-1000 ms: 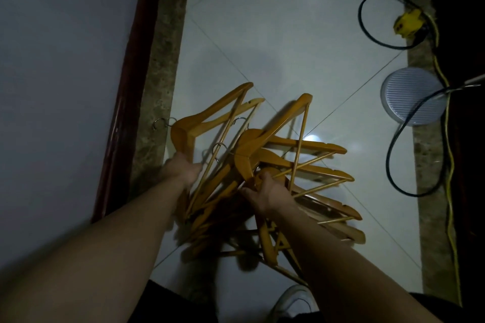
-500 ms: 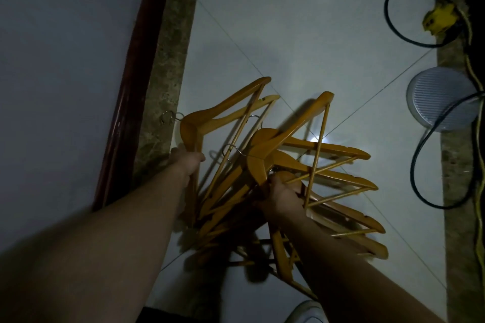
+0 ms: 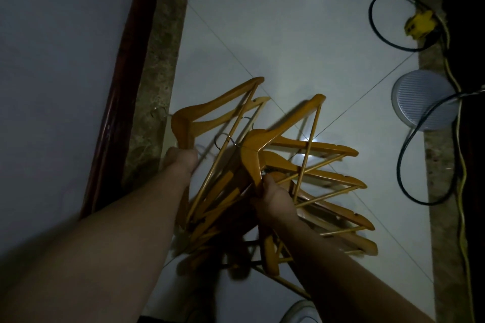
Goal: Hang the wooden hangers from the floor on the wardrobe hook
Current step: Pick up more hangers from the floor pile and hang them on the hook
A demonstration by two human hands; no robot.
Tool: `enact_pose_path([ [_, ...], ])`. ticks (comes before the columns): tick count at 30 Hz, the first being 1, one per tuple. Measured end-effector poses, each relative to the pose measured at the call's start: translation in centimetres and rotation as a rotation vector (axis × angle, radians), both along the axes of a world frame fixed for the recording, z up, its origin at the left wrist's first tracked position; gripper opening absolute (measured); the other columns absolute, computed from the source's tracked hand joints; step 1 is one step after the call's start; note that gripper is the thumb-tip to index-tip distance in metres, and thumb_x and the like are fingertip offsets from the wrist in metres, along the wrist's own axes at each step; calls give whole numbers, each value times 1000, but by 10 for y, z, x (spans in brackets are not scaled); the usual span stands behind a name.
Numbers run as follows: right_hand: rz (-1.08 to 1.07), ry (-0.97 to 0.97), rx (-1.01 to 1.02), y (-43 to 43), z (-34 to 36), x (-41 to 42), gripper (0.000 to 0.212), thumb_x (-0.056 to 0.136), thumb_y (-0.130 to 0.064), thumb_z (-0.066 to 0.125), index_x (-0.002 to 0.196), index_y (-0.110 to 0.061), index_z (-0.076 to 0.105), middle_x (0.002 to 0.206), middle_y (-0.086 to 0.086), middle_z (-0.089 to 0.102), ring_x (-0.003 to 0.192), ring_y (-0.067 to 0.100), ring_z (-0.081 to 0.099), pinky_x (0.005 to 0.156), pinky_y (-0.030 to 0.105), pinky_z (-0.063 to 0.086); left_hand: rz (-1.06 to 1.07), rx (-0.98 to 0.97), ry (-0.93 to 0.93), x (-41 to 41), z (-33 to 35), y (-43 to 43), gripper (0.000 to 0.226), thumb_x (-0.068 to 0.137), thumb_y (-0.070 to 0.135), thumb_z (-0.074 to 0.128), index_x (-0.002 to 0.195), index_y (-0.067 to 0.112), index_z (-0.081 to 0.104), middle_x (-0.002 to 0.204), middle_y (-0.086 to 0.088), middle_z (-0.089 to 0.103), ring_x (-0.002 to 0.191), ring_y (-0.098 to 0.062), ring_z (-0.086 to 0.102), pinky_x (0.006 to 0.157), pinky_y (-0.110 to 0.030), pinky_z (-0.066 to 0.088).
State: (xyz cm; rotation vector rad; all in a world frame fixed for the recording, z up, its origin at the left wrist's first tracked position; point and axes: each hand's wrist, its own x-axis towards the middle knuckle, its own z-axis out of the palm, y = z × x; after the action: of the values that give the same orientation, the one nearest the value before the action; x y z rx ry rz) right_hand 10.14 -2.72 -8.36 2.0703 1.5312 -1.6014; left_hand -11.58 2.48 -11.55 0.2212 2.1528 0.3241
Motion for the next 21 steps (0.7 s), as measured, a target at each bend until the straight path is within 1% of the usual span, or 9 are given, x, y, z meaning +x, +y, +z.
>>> enact_pose_path([
  [3, -53, 48, 3, 3, 8, -4, 35, 96, -21, 61, 127, -30, 49, 103, -6, 63, 90, 11, 65, 78, 34, 60, -27, 68, 83, 6, 9, 4, 42, 96, 19, 46, 137, 9, 45, 129, -18, 52, 116, -39, 52, 86, -42, 44],
  [5, -52, 65, 18, 7, 16, -5, 36, 96, -19, 61, 128, -29, 48, 99, -9, 60, 84, 8, 63, 69, 27, 56, -40, 109, 100, 8, 17, 11, 38, 96, 21, 45, 134, 12, 48, 131, -16, 54, 118, -39, 51, 99, -47, 44],
  [6, -56, 75, 22, 10, 21, -5, 37, 96, -19, 60, 129, -29, 47, 97, -9, 59, 82, 7, 62, 66, 25, 55, -61, 124, 109, 9, 23, 15, 36, 96, 22, 45, 131, 13, 50, 128, -15, 56, 116, -38, 53, 101, -50, 45],
  [9, -85, 104, 0, 18, 40, -7, 38, 97, -21, 59, 131, -30, 45, 101, -7, 59, 90, 16, 67, 76, 36, 61, -180, 151, 150, 12, 47, 24, 25, 93, 20, 48, 116, 17, 56, 110, -10, 60, 102, -34, 58, 92, -46, 50],
  [11, -102, 115, -8, 23, 52, -8, 37, 96, -20, 61, 129, -30, 47, 103, -5, 60, 95, 20, 67, 81, 42, 61, -207, 193, 111, 17, 64, 30, 23, 89, 22, 55, 111, 17, 59, 102, -8, 63, 90, -29, 59, 84, -42, 52],
  [14, -136, 158, -29, 30, 73, -4, 35, 95, -19, 62, 125, -29, 49, 105, -2, 62, 98, 21, 67, 85, 43, 61, -241, 262, 49, 29, 92, 40, 18, 87, 28, 63, 101, 16, 59, 84, -2, 58, 73, -18, 54, 63, -32, 42],
  [15, -155, 180, -37, 32, 81, -1, 35, 94, -18, 63, 125, -30, 50, 106, -2, 62, 98, 20, 66, 86, 43, 60, -253, 278, 45, 34, 101, 42, 16, 88, 29, 63, 97, 17, 59, 82, -1, 57, 72, -17, 53, 60, -31, 39],
  [18, -180, 195, -27, 37, 110, 12, 37, 94, -17, 63, 124, -34, 49, 105, -5, 62, 95, 16, 67, 84, 40, 60, -278, 296, 42, 46, 138, 43, 15, 87, 36, 62, 88, 21, 62, 81, -1, 61, 73, -19, 58, 64, -34, 45],
  [21, -173, 159, -4, 37, 155, 30, 39, 96, -17, 62, 129, -33, 49, 104, -10, 61, 90, 11, 65, 75, 31, 59, -305, 261, 18, 55, 185, 44, 21, 84, 43, 62, 76, 24, 62, 74, 0, 61, 70, -20, 58, 69, -36, 47],
])
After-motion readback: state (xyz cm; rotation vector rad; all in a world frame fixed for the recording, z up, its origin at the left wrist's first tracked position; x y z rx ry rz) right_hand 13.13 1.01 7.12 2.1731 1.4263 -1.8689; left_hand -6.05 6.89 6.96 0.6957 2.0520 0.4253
